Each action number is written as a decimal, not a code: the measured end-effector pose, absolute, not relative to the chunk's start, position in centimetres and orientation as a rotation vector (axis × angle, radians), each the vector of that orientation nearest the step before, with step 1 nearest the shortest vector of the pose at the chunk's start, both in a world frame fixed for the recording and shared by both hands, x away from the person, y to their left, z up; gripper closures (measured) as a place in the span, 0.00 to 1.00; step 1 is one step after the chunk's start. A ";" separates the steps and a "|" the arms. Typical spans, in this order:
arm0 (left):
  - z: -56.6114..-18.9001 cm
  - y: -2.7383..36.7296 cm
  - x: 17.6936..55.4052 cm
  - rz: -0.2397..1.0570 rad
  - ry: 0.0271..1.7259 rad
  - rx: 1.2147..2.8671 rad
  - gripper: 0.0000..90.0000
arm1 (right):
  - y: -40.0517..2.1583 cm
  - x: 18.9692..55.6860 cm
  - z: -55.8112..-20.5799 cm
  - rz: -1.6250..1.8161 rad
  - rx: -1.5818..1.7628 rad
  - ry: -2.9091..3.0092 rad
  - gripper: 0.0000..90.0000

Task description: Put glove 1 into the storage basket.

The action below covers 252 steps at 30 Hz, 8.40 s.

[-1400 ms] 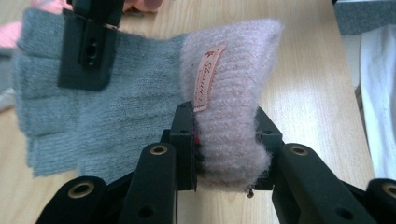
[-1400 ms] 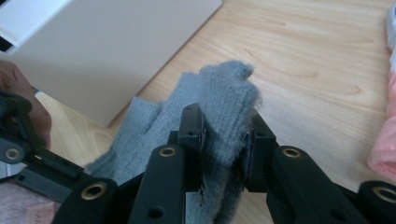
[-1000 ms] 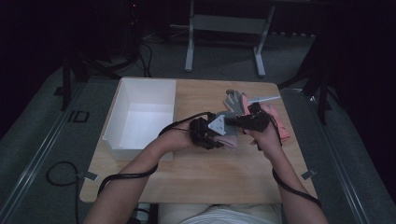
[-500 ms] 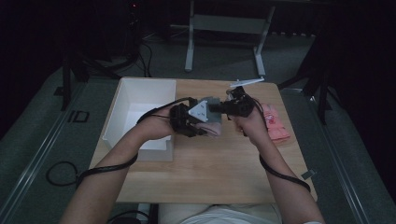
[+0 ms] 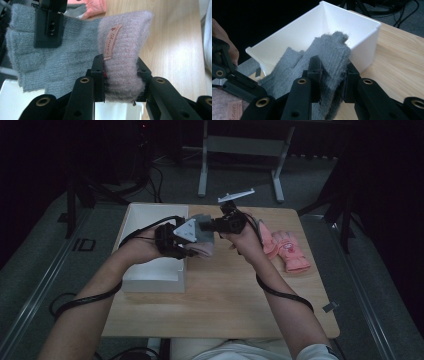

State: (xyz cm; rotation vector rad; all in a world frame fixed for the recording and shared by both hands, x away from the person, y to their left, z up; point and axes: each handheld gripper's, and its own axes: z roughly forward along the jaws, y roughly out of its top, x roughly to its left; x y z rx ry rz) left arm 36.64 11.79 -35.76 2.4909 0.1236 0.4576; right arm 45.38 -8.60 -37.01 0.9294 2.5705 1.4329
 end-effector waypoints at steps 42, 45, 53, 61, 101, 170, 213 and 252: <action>-46.7 19.6 41.7 0.228 0.206 2.882 0.74 | 5.7 48.7 -43.9 1.082 1.018 2.692 0.64; -47.4 18.9 41.8 0.200 0.196 2.916 0.74 | 4.5 48.9 -43.4 1.114 1.033 2.646 0.61; -47.0 18.9 42.0 0.222 0.260 2.896 0.56 | 1.1 49.0 -42.6 1.207 1.057 2.627 0.57; -44.9 19.5 41.1 0.283 0.346 2.828 0.47 | -2.9 47.4 -40.7 1.356 0.997 2.599 0.42; -40.8 4.5 38.0 0.355 0.540 2.423 0.47 | -23.4 42.2 -40.9 1.450 0.959 2.355 0.22; -56.9 2.6 29.1 0.362 0.807 2.166 0.00 | -25.3 56.5 -51.7 0.816 1.313 2.376 0.98; -56.5 2.7 28.6 0.395 0.772 2.149 0.00 | -20.2 41.1 -53.8 1.073 1.709 2.091 0.96; -56.4 3.0 28.8 0.396 0.782 2.119 0.00 | -36.7 47.9 -49.6 0.878 1.381 2.055 0.66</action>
